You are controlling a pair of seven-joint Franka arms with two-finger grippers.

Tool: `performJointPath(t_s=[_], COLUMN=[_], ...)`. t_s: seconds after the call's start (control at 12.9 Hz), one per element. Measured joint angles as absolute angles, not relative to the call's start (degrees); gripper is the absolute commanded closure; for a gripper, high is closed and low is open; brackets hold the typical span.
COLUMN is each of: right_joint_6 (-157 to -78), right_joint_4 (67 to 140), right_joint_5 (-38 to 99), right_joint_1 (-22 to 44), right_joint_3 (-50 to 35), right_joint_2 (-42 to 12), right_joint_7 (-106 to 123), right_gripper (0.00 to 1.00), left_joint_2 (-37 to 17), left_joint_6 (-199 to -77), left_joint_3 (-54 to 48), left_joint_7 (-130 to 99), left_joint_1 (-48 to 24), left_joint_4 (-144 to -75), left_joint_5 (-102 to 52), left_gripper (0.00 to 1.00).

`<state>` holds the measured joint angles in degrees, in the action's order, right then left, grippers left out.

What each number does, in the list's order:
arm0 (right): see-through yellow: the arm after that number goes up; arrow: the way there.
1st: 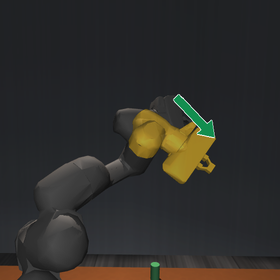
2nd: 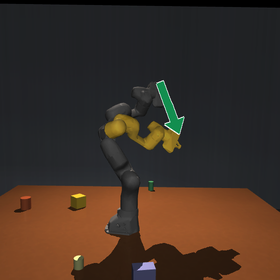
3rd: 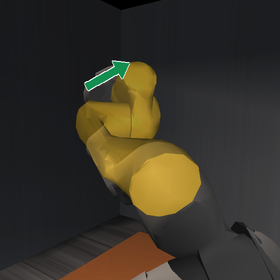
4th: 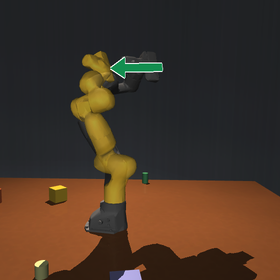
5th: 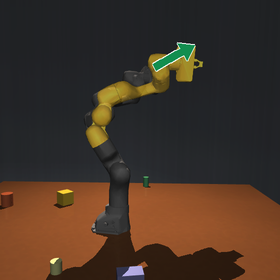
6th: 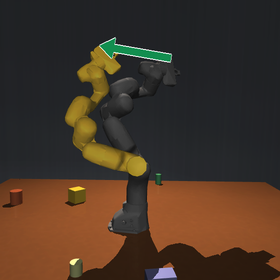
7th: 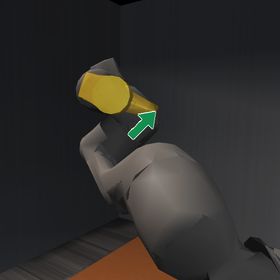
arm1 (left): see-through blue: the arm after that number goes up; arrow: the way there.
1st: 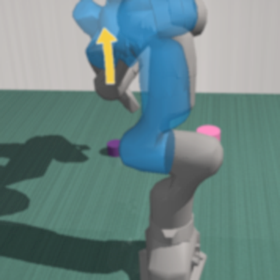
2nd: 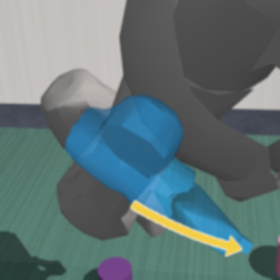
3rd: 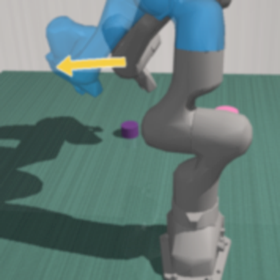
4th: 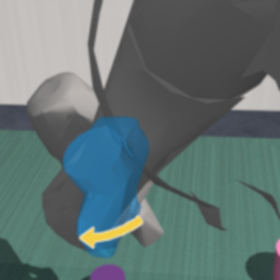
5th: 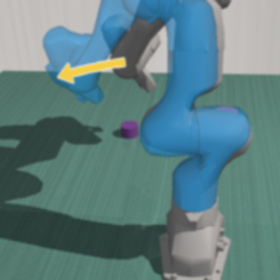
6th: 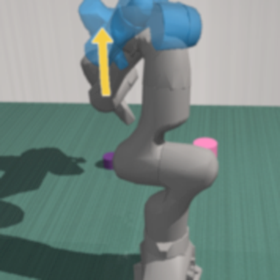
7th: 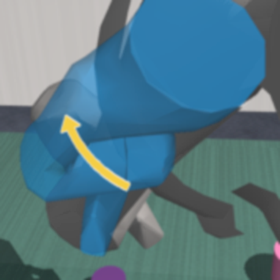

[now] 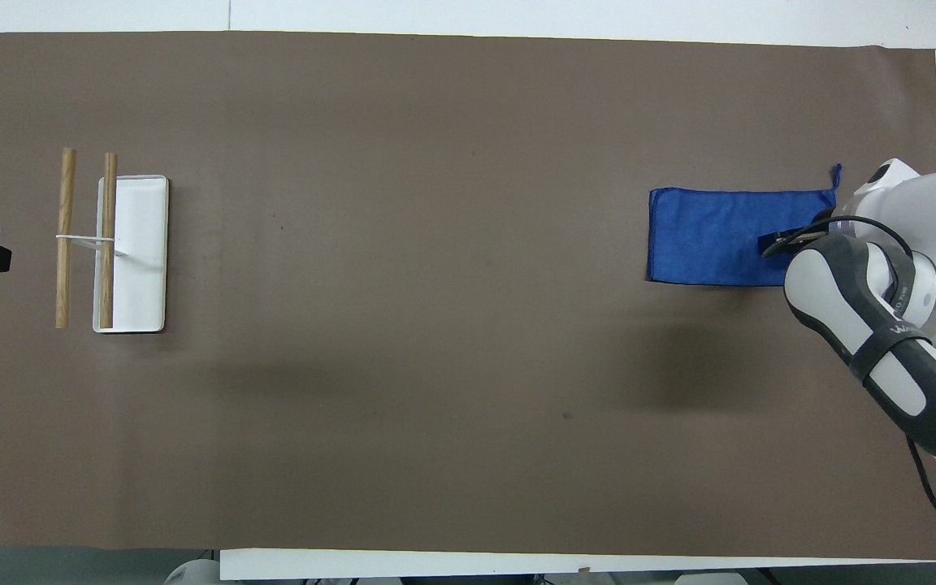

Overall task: Right arm passes towel to left arm to hang
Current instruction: 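Lower the right gripper onto the blue towel edge and close it, then lift the towel with the right gripper while the left gripper reaches forward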

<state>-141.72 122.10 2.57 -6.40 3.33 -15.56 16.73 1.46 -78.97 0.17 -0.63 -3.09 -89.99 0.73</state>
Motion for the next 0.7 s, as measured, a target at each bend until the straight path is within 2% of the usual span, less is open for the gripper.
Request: performJointPath(t_s=[0.08,0.15,0.54,0.7], right_joint_6=[-141.74,-141.74,-140.63,-134.85], right_joint_4=[121.99,121.91,121.21,118.48], right_joint_5=[2.57,2.57,3.10,3.14], right_joint_1=[-6.40,-6.40,-6.42,-6.36], right_joint_3=[3.32,3.32,2.53,-0.03], right_joint_2=[-15.50,-15.44,-15.36,-14.54], right_joint_7=[16.74,16.74,14.73,8.48], right_gripper=[0.94,1.00,1.00,1.00], left_joint_2=[1.46,1.46,1.46,1.46], left_joint_6=[-78.97,-78.97,-78.97,-78.97], left_joint_3=[0.17,0.17,0.17,0.17], left_joint_7=[-0.63,-0.63,-0.63,-0.63], left_joint_1=[-3.09,-3.09,-3.09,-3.09], left_joint_4=[-89.99,-89.99,-89.99,-89.99], left_joint_5=[0.73,0.73,0.73,0.73], left_gripper=[0.00,0.00,0.00,0.00])
